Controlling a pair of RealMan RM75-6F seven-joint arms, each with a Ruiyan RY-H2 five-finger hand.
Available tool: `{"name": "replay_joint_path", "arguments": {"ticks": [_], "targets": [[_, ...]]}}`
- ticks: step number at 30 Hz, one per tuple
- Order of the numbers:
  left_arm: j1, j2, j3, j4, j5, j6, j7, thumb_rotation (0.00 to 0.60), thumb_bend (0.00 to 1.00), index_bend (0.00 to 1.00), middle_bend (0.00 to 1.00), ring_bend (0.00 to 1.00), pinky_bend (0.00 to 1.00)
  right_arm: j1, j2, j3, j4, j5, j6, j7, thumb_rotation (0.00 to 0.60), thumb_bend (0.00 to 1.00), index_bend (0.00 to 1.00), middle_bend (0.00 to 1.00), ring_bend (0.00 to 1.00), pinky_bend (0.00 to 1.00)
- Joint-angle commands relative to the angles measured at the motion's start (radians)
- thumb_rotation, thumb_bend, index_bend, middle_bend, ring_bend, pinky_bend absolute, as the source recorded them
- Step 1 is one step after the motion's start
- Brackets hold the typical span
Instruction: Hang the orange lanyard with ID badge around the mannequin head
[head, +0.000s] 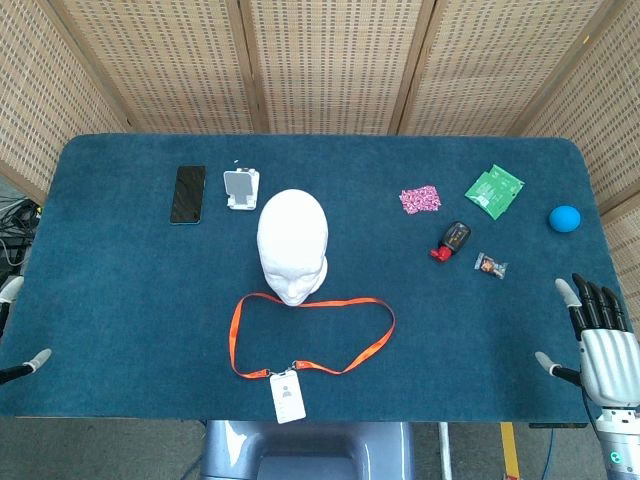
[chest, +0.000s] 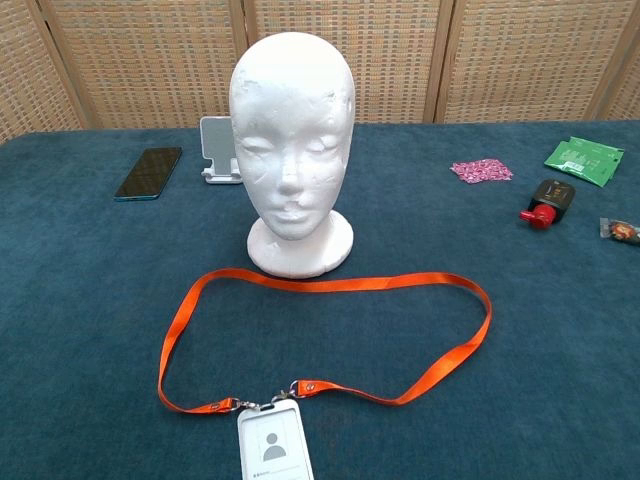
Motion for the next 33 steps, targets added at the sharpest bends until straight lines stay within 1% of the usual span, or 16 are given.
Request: {"name": "replay_joint_path", "arguments": {"ticks": [1,6,11,12,14,17,19,21,24,28,33], "targets": [[0.0,0.001,-0.001,0.001,-0.001,0.001,-0.003,0.6,0.0,0.0,0.0,0.0,0.0,0.001,-0.001,-0.001,0.0,0.0,-0.002,-0.001,0.6,0.0,0.04,0.0,0.0,0.0],[0.002,0.003,0.0,0.002,0.0,0.002,-0.011,0.6,0.0,0.0,0.0,0.0,0.0,0.011,-0.004,-0.01,0.003,-0.001,-0.03,0.015,0.6,0.0,0.03,0.0,0.0,0.0],[0.003,0.001,-0.004,0.005,-0.006,0.006,-0.014,0.6,0.0,0.0,0.0,0.0,0.0,0.06,0.008,-0.015,-0.004,0.002,-0.129,0.092,0.6,0.0,0.02,0.0,0.0,0.0],[0.002,0.0,-0.005,0.006,-0.007,0.003,-0.014,0.6,0.0,0.0,0.0,0.0,0.0,0.08,0.012,-0.015,-0.004,0.001,-0.163,0.105,0.6,0.0,0.03,0.0,0.0,0.0],[-0.001,-0.002,-0.008,0.009,-0.01,0.0,-0.01,0.6,0.0,0.0,0.0,0.0,0.0,0.124,0.019,-0.004,-0.006,0.007,-0.23,0.136,0.6,0.01,0.06,0.0,0.0,0.0],[-0.006,-0.008,-0.014,0.012,-0.017,-0.003,-0.004,0.6,0.0,0.0,0.0,0.0,0.0,0.191,0.006,0.031,-0.008,0.031,-0.31,0.224,0.6,0.11,0.17,0.0,0.0,0.0],[-0.01,-0.013,-0.018,0.017,-0.028,-0.012,0.001,0.6,0.0,0.0,0.0,0.0,0.0,0.248,-0.009,0.061,-0.006,0.08,-0.393,0.258,0.6,0.16,0.24,0.0,0.0,0.0],[-0.017,-0.02,-0.02,0.025,-0.036,-0.026,0.008,0.6,0.0,0.0,0.0,0.0,0.0,0.294,-0.025,0.086,0.0,0.138,-0.464,0.25,0.6,0.2,0.34,0.0,0.0,0.0],[-0.027,-0.029,-0.022,0.034,-0.048,-0.049,0.019,0.6,0.0,0.0,0.0,0.0,0.0,0.349,-0.047,0.106,0.003,0.225,-0.558,0.215,0.6,0.26,0.41,0.0,0.0,0.0],[-0.041,-0.039,-0.028,0.04,-0.068,-0.075,0.036,0.6,0.0,0.0,0.0,0.0,0.0,0.43,-0.09,0.13,0.0,0.37,-0.677,0.141,0.6,0.32,0.43,0.0,0.0,0.0],[-0.05,-0.047,-0.029,0.045,-0.081,-0.094,0.048,0.6,0.0,0.0,0.0,0.0,0.0,0.503,-0.156,0.136,0.003,0.494,-0.722,0.03,0.6,0.36,0.43,0.0,0.0,0.0]]}}
